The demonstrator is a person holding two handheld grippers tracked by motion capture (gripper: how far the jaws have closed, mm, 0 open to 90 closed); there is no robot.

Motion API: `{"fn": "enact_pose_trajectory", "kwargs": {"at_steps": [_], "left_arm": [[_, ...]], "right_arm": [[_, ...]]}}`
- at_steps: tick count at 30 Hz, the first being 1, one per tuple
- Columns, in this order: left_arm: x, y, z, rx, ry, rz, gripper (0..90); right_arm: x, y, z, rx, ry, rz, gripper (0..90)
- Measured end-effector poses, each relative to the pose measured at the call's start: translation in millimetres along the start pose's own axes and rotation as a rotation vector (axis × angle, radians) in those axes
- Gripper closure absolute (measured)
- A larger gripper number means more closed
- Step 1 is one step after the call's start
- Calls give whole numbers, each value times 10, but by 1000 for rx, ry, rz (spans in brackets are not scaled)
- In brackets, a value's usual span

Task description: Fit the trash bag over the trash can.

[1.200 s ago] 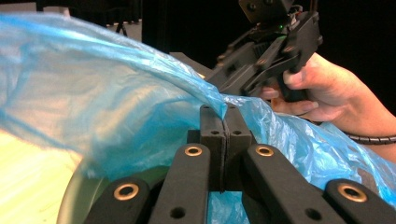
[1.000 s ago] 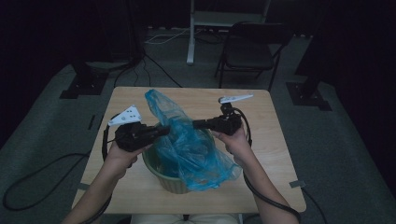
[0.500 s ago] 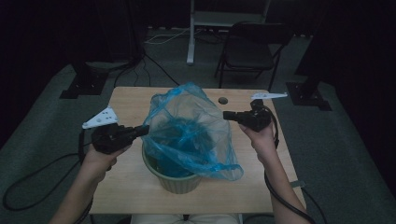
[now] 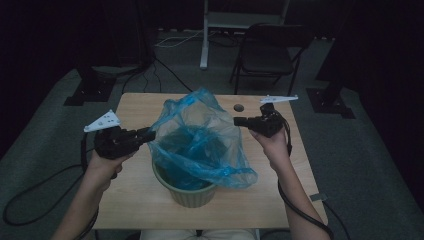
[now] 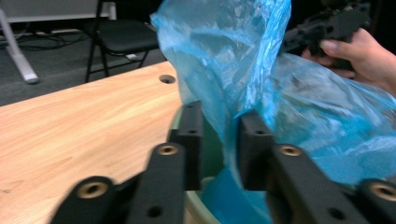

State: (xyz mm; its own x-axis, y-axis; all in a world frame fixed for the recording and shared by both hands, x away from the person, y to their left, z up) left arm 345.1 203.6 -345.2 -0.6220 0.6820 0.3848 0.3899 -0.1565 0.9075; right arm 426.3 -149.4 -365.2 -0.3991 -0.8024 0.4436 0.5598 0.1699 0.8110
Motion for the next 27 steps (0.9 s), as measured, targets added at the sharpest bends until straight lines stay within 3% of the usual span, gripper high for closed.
{"fn": "enact_pose_trajectory", "kwargs": {"at_steps": [2,3,5,7,8,9,10,11,14,19,24,27], "left_arm": [[-19,34,39,14,-12,-8,622],[-19,34,39,14,-12,-8,598],[-74,100,80,53,-44,-21,590],[-115,134,76,60,-57,-25,614],[-115,134,76,60,-57,-25,682],[-131,145,72,51,-54,-25,682],[-150,151,89,45,-30,-25,862],[-156,138,99,47,-26,-22,900],[-155,72,118,44,-8,-3,900],[-82,-214,205,38,40,50,900],[-54,-500,403,126,59,82,900],[-92,-643,461,146,71,105,900]], "right_arm": [[-49,57,21,-5,21,-9,651],[-82,90,27,-11,34,-5,599],[-163,162,23,-21,40,9,537],[-258,224,24,-32,65,35,585],[-258,224,24,-32,65,35,585],[-297,252,27,-28,60,41,656],[-365,294,51,-5,47,61,825],[-393,311,60,-7,46,64,888],[-472,301,77,14,26,96,900],[-601,155,51,36,-10,166,900],[-800,-13,-52,33,-55,241,900],[-915,-75,-116,25,-72,268,900]]}}
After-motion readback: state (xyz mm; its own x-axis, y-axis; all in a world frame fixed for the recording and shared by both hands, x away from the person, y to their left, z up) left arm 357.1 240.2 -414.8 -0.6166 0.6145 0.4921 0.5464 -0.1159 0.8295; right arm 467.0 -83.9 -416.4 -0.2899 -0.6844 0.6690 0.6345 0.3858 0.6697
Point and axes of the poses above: each handheld gripper's, and its own axes: x roughly backward along the jaws, y roughly out of its top, z roughly to its left, the point moved 5 cm from there along -x, roughly forward along the jaws, and after that the axes turned 2 degrees about y, right-handed, at the moved point
